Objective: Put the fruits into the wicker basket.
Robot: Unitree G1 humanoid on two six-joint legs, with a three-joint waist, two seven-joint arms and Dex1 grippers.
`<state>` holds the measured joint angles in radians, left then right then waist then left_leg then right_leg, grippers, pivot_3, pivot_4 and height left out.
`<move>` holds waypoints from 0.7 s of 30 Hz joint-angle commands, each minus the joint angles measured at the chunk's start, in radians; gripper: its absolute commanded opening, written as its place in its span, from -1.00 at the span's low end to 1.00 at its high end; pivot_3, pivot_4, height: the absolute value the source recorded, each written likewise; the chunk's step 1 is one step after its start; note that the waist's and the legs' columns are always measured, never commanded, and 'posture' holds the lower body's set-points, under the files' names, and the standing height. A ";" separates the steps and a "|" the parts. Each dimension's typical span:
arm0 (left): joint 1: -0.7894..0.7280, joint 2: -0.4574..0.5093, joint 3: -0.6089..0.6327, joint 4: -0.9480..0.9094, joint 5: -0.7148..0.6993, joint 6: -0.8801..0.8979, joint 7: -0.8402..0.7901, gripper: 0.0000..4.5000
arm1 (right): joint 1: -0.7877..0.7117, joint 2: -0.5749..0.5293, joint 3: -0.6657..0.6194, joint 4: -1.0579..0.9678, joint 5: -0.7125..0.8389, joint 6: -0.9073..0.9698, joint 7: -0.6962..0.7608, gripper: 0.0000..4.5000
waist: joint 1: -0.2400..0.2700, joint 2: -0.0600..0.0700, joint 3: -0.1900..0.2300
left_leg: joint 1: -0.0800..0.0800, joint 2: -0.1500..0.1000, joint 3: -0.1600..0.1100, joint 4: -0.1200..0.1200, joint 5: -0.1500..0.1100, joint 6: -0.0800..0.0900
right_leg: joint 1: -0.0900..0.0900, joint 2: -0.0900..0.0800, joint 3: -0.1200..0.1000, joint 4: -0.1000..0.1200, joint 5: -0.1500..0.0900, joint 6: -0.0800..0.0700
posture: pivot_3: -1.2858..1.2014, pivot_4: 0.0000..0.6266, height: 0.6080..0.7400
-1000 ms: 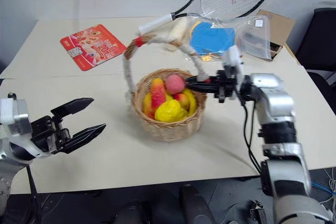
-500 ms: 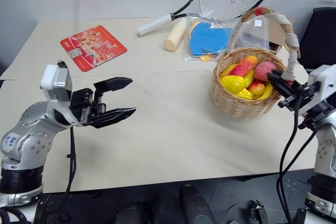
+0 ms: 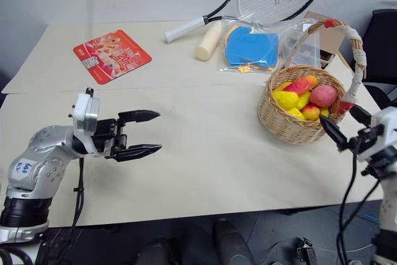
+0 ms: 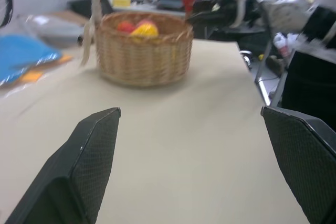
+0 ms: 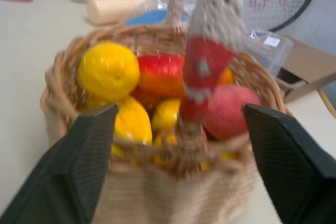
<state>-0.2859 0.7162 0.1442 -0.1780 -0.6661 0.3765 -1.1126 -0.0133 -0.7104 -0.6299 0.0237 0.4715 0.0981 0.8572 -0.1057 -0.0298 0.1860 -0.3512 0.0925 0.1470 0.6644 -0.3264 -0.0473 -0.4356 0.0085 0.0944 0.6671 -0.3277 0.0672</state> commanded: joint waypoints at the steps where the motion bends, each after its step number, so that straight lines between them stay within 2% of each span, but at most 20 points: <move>1: 0.075 0.037 0.097 -0.025 0.045 -0.035 0.053 1.00 | 0.079 -0.069 -0.083 -0.057 -0.010 -0.067 0.055 0.99 | -0.001 0.000 0.000 | 0.000 0.000 0.000 0.000 0.000 0.000 | 0.000 0.000 0.000 -0.001 0.000 0.000 | 0.03 -0.52 1.00; 3: 0.174 0.045 0.162 -0.077 0.059 -0.038 0.093 1.00 | 0.142 -0.089 -0.081 -0.068 -0.020 -0.100 0.108 0.99 | -0.005 0.000 0.000 | 0.002 0.000 0.000 -0.001 0.000 0.001 | 0.004 0.000 0.000 -0.002 0.000 0.000 | 0.03 -0.52 1.00; 5: 0.273 0.046 0.199 -0.110 0.104 -0.084 0.109 1.00 | 0.216 -0.096 -0.024 -0.079 -0.064 -0.184 0.182 0.99 | -0.006 -0.001 0.000 | 0.009 0.001 0.001 -0.004 -0.001 0.001 | 0.010 0.000 0.000 -0.005 0.000 0.001 | 0.03 -0.52 1.00; 9: 0.393 -0.011 0.228 -0.117 0.206 -0.197 0.196 1.00 | 0.262 -0.050 0.195 -0.125 -0.044 -0.251 0.345 0.99 | -0.003 -0.005 0.001 | 0.021 0.003 0.000 -0.012 -0.002 0.001 | 0.023 0.000 -0.001 -0.014 0.000 0.000 | 0.03 -0.52 1.00; 11: 0.449 -0.043 0.215 -0.122 0.284 -0.290 0.226 1.00 | 0.197 0.018 0.349 -0.107 -0.095 -0.339 0.375 0.99 | -0.003 -0.006 0.000 | 0.024 0.004 0.000 -0.012 -0.003 0.004 | 0.026 -0.002 -0.001 -0.014 0.000 0.001 | 0.03 -0.52 1.00; 14: 0.534 -0.089 0.204 -0.156 0.362 -0.359 0.284 1.00 | -0.001 0.144 0.526 0.003 -0.176 -0.441 0.366 0.99 | -0.010 -0.008 0.001 | 0.028 0.004 0.004 -0.013 -0.004 0.004 | 0.028 -0.002 0.001 -0.014 0.001 0.000 | 0.03 -0.52 1.00; 21: 0.627 -0.162 0.200 -0.241 0.388 -0.394 0.375 1.00 | -0.281 0.269 0.665 0.261 -0.226 -0.567 0.360 0.99 | 0.019 -0.007 0.002 | 0.028 0.005 0.005 -0.013 -0.004 0.003 | 0.025 -0.002 0.000 -0.014 -0.001 -0.004 | 0.03 -0.52 1.00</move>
<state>0.3371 0.5688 0.3401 -0.3552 -0.2732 -0.0036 -0.7686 -0.2729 -0.4581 0.0194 0.2457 0.2445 -0.4394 1.2143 -0.0871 -0.0372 0.1877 -0.3228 0.0983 0.1528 0.6515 -0.3314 -0.0443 -0.4100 0.0070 0.0944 0.6524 -0.3293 0.0632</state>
